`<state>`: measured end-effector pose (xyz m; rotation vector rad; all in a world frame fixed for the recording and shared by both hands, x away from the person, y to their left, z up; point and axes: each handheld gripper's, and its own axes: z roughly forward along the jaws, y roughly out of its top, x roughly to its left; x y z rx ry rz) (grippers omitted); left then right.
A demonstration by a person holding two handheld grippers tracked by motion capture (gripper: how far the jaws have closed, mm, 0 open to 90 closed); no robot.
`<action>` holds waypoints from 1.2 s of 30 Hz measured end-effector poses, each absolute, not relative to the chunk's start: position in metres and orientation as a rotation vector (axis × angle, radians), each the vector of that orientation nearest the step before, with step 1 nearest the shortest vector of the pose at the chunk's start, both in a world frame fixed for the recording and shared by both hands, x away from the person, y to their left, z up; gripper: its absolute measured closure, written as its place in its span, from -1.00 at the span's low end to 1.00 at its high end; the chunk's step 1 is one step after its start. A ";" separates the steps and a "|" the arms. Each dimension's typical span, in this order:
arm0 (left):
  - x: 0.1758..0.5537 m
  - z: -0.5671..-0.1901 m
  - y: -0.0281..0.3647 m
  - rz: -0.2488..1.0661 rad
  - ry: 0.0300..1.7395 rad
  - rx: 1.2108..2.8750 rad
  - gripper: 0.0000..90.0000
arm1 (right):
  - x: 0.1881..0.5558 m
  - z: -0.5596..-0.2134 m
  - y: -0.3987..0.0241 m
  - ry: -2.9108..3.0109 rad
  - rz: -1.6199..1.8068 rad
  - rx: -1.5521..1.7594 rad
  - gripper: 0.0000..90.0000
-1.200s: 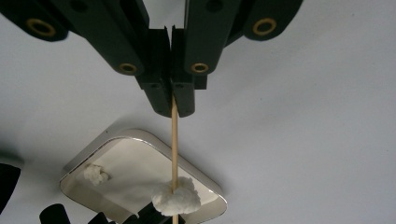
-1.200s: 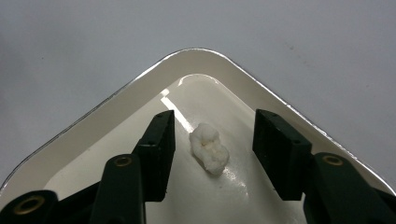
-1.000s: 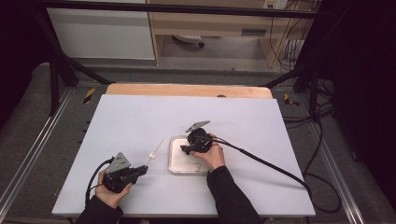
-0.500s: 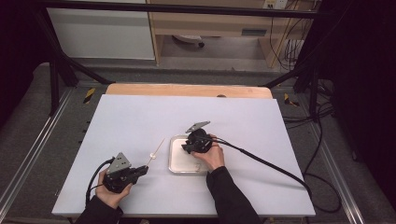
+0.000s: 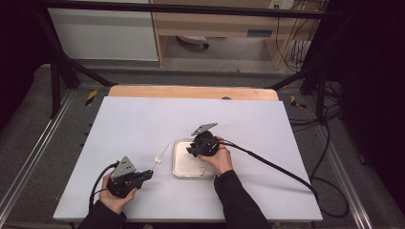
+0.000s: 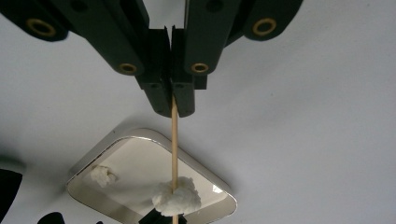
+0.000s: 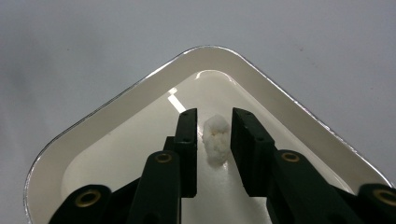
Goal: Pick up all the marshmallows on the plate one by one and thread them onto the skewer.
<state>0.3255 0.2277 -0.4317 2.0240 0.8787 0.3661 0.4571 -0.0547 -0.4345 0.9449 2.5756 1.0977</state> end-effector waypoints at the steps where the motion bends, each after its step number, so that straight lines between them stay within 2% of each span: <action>1: 0.326 -0.432 0.228 0.367 0.878 2.025 0.96 | 0.458 -0.436 -0.054 2.572 1.100 0.948 0.50; 7: 0.325 -0.431 0.228 0.369 0.878 2.022 0.96 | 0.461 -0.443 -0.053 2.584 1.081 0.964 0.50; 12: 0.325 -0.431 0.228 0.368 0.876 2.022 0.96 | 0.460 -0.445 -0.053 2.578 1.088 0.965 0.64; 20: 0.326 -0.431 0.228 0.368 0.875 2.021 0.96 | 0.460 -0.444 -0.053 2.566 1.103 0.970 0.72; 36: 0.324 -0.431 0.224 0.368 0.853 2.025 0.96 | 0.442 -0.405 -0.063 2.536 1.298 0.906 0.75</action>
